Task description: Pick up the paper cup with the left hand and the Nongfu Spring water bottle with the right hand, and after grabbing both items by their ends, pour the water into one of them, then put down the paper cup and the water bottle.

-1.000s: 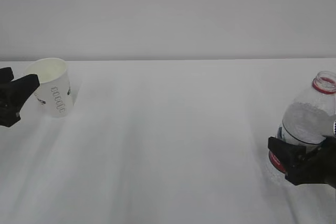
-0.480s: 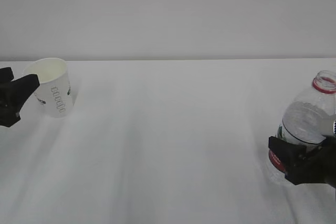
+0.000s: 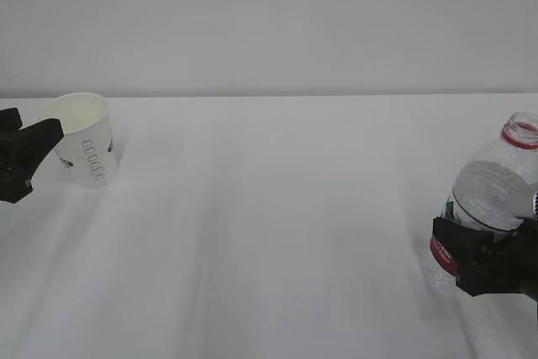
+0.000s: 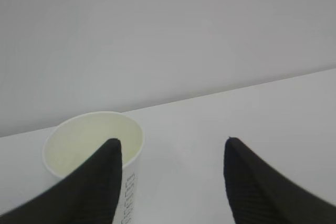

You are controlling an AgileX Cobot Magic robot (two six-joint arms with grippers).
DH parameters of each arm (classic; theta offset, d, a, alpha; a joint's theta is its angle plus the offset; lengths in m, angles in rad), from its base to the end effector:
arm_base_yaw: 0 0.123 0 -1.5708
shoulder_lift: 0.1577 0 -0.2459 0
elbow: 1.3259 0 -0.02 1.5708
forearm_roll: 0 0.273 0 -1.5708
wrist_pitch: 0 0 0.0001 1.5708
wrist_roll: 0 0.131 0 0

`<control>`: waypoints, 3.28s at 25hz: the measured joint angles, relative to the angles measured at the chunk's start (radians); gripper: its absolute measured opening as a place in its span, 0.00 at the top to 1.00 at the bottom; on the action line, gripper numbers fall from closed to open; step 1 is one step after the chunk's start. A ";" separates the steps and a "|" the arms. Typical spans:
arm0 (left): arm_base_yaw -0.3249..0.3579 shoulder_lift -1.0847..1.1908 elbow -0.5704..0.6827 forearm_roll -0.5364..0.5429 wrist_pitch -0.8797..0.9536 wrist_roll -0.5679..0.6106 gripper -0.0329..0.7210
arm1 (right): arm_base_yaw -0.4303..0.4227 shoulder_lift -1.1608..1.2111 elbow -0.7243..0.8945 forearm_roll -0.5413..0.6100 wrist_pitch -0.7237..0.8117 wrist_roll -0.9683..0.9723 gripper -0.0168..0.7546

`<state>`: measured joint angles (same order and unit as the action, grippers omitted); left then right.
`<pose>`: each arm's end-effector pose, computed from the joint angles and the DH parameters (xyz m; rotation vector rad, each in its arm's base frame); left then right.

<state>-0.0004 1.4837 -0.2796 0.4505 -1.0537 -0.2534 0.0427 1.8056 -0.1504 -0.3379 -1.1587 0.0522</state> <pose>0.2755 -0.0497 0.1183 0.2768 1.6605 -0.3401 0.2263 0.0495 0.0250 -0.3260 1.9641 0.2796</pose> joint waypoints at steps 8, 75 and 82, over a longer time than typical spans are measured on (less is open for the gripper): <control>0.000 0.000 0.000 0.000 0.000 -0.002 0.36 | 0.000 0.000 0.000 -0.002 0.000 0.000 0.37; 0.000 0.285 -0.008 -0.182 -0.085 -0.006 0.18 | 0.000 -0.155 -0.034 0.305 0.133 0.026 0.37; 0.000 0.399 -0.019 -0.202 -0.087 -0.006 0.11 | 0.000 -0.155 -0.036 0.303 0.133 0.023 0.37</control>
<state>-0.0004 1.8825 -0.2987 0.2483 -1.1407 -0.2595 0.0427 1.6503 -0.1868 -0.0345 -1.0259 0.0751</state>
